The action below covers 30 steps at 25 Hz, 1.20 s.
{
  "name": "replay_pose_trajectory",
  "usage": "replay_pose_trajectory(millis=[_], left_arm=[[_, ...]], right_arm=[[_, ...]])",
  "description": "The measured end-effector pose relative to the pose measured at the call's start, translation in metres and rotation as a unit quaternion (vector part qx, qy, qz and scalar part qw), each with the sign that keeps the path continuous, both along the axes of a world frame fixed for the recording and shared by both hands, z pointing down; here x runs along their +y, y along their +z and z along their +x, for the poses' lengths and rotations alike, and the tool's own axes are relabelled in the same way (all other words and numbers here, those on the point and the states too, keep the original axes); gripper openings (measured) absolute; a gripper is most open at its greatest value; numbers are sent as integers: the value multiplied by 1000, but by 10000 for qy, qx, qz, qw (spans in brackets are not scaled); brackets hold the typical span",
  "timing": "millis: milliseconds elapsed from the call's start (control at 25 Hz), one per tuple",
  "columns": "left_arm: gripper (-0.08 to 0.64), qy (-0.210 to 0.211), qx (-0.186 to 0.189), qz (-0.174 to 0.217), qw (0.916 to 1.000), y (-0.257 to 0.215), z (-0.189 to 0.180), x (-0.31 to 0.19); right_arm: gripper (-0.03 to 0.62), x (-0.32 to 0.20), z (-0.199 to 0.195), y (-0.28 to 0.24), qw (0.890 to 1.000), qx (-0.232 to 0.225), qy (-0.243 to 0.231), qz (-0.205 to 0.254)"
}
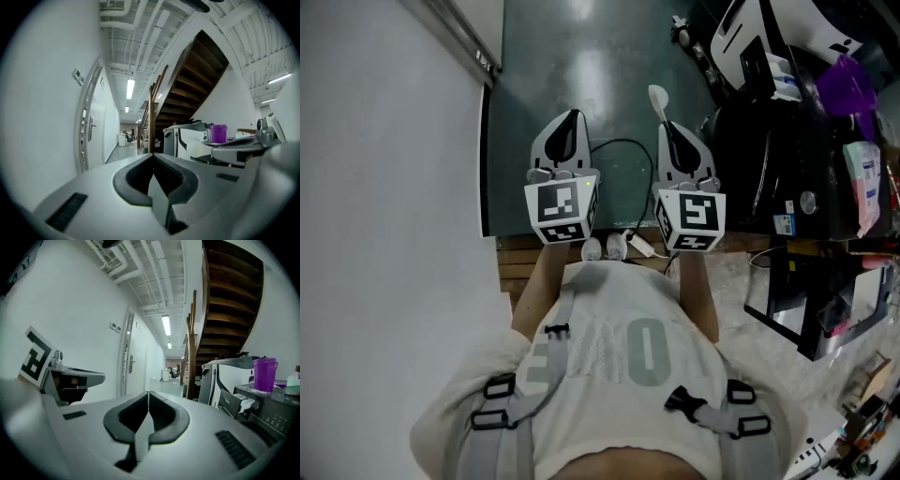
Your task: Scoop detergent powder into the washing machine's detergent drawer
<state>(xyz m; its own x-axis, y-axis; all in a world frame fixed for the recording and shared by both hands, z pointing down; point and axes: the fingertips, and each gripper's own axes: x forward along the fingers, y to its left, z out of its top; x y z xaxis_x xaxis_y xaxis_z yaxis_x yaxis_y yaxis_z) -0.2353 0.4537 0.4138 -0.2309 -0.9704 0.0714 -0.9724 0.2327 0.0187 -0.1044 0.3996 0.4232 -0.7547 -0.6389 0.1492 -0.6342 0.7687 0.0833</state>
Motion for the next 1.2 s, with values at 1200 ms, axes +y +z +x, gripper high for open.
replay_pose_trajectory(millis=[1200], left_arm=[[20, -131, 257, -249, 9993, 53, -51, -85]], right_arm=[[9, -110, -33, 62, 9965, 0, 37, -841]])
